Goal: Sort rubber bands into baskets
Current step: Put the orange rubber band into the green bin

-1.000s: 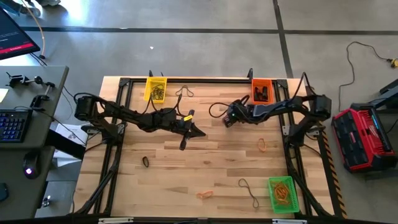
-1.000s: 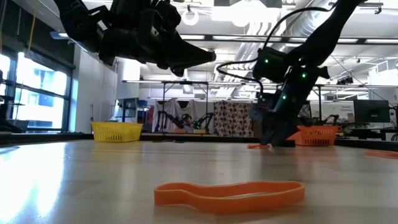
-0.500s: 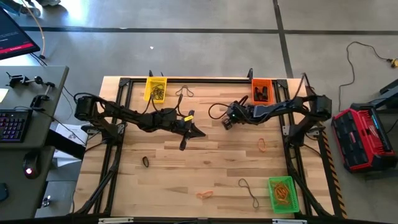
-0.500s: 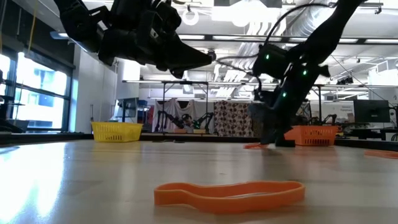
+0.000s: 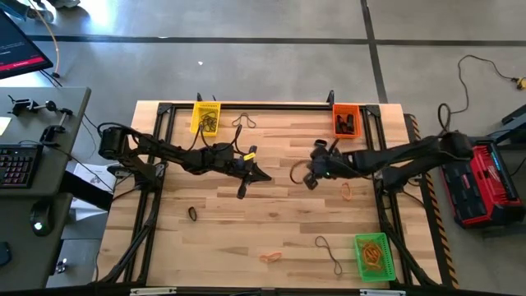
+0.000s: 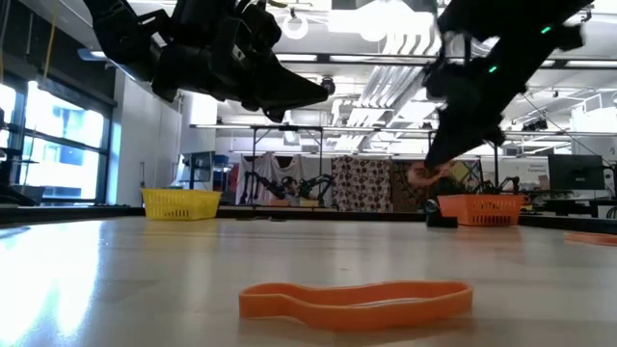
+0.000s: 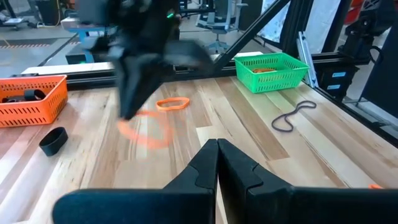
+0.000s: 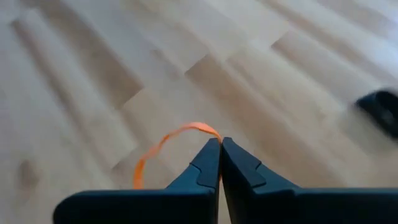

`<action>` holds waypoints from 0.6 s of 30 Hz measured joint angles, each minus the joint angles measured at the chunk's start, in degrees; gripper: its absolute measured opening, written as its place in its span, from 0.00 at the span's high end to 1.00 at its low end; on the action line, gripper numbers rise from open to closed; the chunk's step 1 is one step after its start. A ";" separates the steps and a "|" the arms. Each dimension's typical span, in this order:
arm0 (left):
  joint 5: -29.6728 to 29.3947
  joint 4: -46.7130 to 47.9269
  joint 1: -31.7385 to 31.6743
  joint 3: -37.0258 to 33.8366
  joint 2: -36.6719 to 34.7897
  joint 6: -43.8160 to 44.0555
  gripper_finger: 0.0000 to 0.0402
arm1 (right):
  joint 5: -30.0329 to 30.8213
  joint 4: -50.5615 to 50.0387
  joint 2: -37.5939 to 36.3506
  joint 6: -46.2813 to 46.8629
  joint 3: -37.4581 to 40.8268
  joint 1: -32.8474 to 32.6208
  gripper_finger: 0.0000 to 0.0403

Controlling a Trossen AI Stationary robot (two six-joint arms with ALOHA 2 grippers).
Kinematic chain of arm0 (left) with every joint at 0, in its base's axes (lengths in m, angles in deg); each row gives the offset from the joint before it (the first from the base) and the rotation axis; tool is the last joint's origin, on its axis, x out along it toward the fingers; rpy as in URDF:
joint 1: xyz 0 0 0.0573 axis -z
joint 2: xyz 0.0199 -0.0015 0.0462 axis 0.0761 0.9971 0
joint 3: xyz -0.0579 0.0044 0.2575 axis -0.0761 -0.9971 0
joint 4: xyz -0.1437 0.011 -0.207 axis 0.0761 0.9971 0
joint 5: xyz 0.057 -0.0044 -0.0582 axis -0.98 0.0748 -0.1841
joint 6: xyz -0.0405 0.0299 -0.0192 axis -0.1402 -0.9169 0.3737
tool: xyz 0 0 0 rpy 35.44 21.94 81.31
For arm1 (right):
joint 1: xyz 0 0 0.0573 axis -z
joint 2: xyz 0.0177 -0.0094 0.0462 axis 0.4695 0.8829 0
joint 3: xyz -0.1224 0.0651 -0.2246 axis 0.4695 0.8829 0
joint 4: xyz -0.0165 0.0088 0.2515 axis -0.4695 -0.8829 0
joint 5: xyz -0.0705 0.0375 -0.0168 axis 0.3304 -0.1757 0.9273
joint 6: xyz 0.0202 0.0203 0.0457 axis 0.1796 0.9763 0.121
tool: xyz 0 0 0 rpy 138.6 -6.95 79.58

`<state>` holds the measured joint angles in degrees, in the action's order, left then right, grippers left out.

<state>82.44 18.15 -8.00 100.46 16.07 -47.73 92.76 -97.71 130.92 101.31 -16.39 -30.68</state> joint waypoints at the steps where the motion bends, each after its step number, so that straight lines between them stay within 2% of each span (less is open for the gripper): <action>1: 0.00 0.08 0.00 0.00 0.00 -0.01 1.00 | 0.00 -1.16 -0.97 1.18 0.00 -1.63 1.00; 4: -0.02 0.20 0.00 0.00 0.00 -0.02 1.00 | 0.14 -6.48 -2.88 5.02 -1.31 -6.49 1.00; 12: -0.01 0.90 0.00 0.00 0.00 -0.02 1.00 | 2.28 -30.75 -2.45 16.76 -14.24 -20.56 1.00; 18: -0.02 0.92 0.00 0.00 0.00 0.00 1.00 | -3.09 -41.99 -2.28 28.60 -21.54 -30.21 1.00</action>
<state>82.42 19.07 -8.00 100.46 16.07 -47.73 89.68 -139.70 128.64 129.91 -37.93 -60.90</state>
